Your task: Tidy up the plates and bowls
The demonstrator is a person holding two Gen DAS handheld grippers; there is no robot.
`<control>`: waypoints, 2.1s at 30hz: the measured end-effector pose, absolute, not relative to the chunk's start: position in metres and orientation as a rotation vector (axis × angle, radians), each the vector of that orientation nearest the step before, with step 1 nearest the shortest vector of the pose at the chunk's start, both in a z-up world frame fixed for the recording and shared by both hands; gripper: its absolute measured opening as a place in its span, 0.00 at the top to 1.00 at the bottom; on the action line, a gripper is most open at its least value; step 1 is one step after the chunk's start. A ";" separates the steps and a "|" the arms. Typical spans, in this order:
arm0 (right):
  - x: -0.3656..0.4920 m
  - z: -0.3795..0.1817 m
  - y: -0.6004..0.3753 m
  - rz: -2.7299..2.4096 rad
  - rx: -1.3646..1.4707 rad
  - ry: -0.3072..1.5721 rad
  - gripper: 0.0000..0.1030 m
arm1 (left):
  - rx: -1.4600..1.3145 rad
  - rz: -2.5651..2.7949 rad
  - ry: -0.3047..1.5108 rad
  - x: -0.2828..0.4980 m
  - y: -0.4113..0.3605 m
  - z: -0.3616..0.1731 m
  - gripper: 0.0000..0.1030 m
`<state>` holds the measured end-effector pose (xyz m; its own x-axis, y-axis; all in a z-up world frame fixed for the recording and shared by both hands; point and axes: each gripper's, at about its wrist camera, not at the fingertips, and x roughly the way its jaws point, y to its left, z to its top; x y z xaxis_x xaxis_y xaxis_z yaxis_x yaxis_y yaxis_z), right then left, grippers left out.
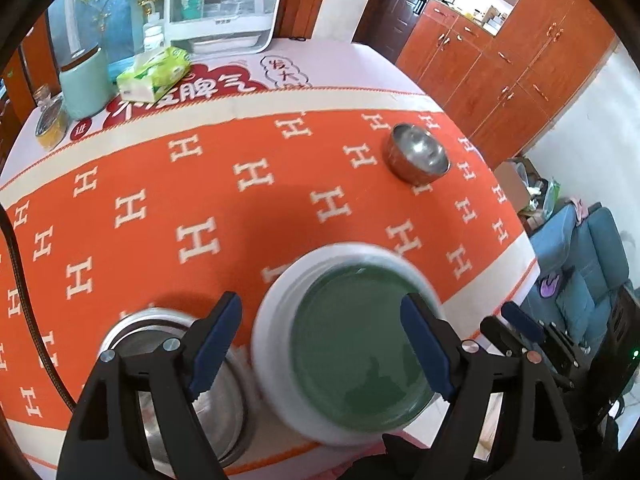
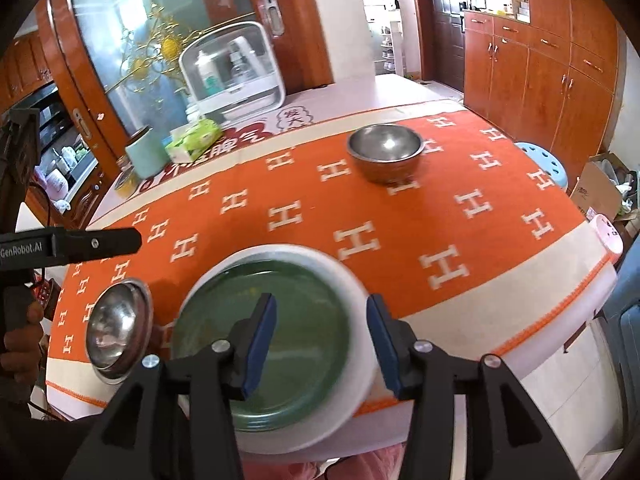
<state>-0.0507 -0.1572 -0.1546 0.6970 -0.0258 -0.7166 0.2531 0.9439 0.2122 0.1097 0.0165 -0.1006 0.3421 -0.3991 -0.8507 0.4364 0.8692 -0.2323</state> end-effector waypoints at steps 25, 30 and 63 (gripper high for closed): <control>0.017 -0.148 -0.319 0.062 0.212 0.773 0.49 | -0.045 -0.375 0.961 0.134 -0.135 -0.085 0.17; 0.038 -0.143 -0.339 0.076 0.236 0.742 0.49 | -0.045 -0.339 0.961 0.145 -0.157 -0.085 0.17; 0.144 -0.213 -0.345 0.285 0.177 0.774 0.49 | -0.066 -0.240 1.163 0.242 -0.227 -0.203 0.17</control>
<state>0.1443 -0.3453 -0.2130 0.6797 0.3167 -0.6616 -0.1879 0.9471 0.2602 0.2422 -0.2272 -0.2034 0.3747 -0.2213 -0.9004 0.1529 0.9726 -0.1754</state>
